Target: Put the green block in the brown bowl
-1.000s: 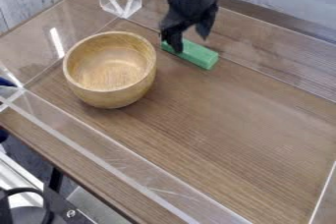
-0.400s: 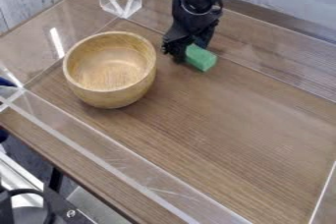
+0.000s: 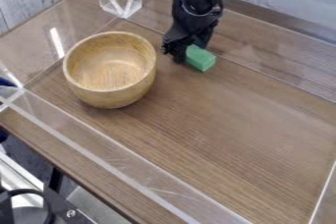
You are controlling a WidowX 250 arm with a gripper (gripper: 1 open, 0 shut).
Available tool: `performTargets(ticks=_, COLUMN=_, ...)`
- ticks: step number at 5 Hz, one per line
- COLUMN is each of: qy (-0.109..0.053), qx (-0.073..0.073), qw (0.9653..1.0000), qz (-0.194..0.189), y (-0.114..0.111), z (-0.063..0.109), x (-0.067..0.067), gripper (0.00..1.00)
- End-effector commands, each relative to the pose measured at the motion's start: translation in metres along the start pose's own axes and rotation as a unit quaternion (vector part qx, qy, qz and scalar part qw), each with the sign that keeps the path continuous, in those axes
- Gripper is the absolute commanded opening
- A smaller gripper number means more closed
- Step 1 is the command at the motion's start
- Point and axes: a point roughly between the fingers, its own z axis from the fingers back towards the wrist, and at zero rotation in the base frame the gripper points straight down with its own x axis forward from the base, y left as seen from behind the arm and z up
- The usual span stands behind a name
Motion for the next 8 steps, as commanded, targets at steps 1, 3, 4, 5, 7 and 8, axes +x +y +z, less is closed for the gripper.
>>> performTargets(ticks=1, qy=-0.006, qx=-0.009, qw=0.9998, qz=-0.015, y=-0.0045, z=-0.0042, x=-0.0044, gripper=0.00)
performTargets(ticks=3, qy=-0.011, qx=-0.001, qw=0.9996, qz=-0.026, y=-0.0027, z=-0.0081, x=-0.0079, gripper=0.00)
performTargets(ticks=4, qy=-0.013, qx=0.003, qw=0.9994, qz=-0.033, y=-0.0023, z=-0.0092, x=-0.0093, gripper=0.00)
performTargets(ticks=5, qy=-0.015, qx=0.007, qw=0.9991, qz=-0.039, y=-0.0022, z=-0.0092, x=-0.0104, gripper=0.00)
performTargets(ticks=7, qy=-0.017, qx=0.014, qw=0.9983, qz=-0.053, y=-0.0017, z=-0.0090, x=-0.0131, gripper=0.00)
performTargets(ticks=8, qy=-0.018, qx=0.018, qw=0.9978, qz=-0.061, y=-0.0025, z=-0.0086, x=-0.0142, gripper=0.00)
